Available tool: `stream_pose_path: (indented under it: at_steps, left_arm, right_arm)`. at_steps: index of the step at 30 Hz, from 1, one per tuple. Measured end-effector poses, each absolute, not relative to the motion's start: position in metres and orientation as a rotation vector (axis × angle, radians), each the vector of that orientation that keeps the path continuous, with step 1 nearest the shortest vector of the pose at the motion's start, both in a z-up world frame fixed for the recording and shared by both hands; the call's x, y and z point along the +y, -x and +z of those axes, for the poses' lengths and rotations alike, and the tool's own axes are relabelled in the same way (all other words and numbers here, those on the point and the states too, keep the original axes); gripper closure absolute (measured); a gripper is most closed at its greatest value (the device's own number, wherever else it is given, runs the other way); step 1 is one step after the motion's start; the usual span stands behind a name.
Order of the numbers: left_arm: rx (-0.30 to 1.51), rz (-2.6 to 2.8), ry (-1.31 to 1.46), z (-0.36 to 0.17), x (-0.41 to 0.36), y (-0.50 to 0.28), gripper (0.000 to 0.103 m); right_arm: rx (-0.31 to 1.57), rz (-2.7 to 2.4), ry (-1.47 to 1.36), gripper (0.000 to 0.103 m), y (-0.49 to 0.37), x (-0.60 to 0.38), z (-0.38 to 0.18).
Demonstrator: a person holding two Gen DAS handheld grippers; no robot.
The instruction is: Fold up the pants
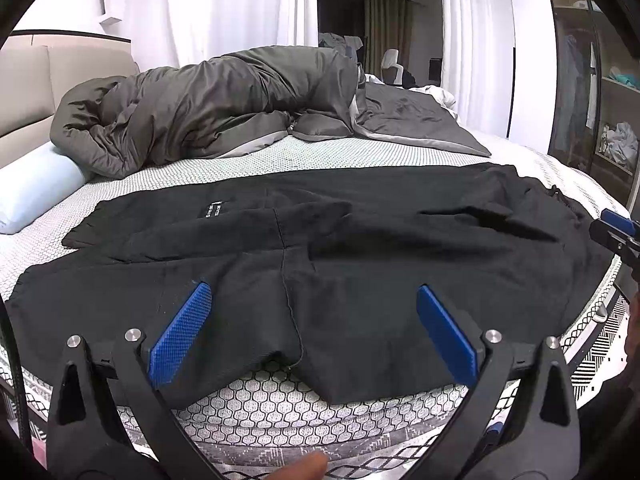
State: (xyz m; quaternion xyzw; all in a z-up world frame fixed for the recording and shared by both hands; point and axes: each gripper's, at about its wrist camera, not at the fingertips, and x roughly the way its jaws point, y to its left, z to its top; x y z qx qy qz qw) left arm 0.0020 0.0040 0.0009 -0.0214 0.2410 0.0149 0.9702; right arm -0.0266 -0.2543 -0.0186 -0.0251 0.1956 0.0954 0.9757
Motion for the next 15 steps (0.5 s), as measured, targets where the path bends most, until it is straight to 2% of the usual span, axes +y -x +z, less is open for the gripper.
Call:
stream_pose_path:
  at_steps: [8, 15]
  left_arm:
    - [0.497, 0.038, 0.040, -0.008, 0.010, -0.003, 0.001]
    - [0.538, 0.130, 0.115, -0.007, 0.054, 0.004, 0.001]
  right_arm:
    - [0.410, 0.174, 0.062, 0.000, 0.021, -0.250, -0.021]
    - [0.461, 0.185, 0.042, 0.000, 0.009, -0.258, -0.019]
